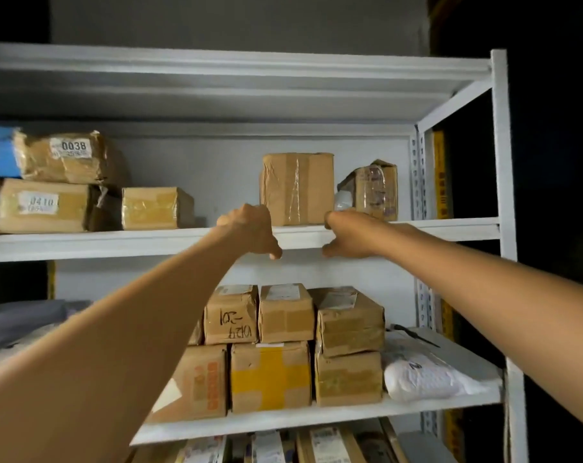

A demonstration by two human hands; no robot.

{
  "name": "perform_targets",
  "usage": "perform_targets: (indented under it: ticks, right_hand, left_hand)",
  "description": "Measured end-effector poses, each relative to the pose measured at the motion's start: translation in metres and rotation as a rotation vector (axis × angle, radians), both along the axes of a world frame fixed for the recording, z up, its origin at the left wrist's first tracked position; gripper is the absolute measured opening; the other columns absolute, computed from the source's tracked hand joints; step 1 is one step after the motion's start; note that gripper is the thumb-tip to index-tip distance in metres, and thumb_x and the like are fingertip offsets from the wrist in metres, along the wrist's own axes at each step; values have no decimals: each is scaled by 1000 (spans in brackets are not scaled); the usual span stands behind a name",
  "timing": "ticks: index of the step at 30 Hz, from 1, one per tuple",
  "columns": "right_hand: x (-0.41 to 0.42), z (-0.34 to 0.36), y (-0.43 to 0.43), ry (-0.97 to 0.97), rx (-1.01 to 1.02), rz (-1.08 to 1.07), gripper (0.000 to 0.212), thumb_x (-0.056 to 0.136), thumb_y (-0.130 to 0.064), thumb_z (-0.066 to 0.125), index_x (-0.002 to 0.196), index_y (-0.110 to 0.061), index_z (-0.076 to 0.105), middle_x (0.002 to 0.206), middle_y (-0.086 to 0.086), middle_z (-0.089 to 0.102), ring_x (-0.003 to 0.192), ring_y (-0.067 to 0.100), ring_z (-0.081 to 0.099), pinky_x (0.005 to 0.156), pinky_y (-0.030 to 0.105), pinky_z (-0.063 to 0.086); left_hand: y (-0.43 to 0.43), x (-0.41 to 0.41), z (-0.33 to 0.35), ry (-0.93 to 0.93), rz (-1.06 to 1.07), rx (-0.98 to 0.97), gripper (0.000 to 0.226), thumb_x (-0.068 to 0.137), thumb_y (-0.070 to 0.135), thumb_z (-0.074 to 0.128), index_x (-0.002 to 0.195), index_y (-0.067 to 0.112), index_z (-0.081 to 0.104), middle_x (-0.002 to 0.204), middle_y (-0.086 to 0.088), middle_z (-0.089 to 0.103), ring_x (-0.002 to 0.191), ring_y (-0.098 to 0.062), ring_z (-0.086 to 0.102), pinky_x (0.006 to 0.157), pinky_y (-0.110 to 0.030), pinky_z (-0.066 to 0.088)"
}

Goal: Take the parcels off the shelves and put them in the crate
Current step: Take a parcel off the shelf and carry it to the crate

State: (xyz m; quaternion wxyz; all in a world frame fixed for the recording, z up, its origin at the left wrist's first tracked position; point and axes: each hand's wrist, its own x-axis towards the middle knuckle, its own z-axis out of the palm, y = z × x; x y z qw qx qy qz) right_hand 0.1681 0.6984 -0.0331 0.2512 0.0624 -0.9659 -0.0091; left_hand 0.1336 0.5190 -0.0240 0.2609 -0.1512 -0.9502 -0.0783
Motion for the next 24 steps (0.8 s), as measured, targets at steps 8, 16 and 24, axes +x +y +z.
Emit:
perform_targets:
  ticks: [8,16,24]
  right_hand:
    - [-33,41,14,77,-110,-22,32,84,-25,66,105,-4,54,101,13,59,89,29,60,74,40,51]
    - [-71,60,19,224,-250,26,54,87,-32,67,122,1,43,101,10,49,88,26,55,63,32,40]
    - [-118,86,33,378,-579,149,98,76,-42,78,143,-3,19,122,14,55,110,29,55,74,28,38]
  left_hand:
    - [-2,-53,23,175,52,86,45,72,50,78,104,21,66,96,0,65,82,-21,59,72,-32,47]
    - [-11,-85,46,174,-2,255,56,70,56,78,105,14,66,84,2,55,72,-15,50,65,-31,39]
    - [17,-113,77,94,-343,525,101,71,41,83,149,36,19,114,-11,61,104,-32,59,93,-41,50]
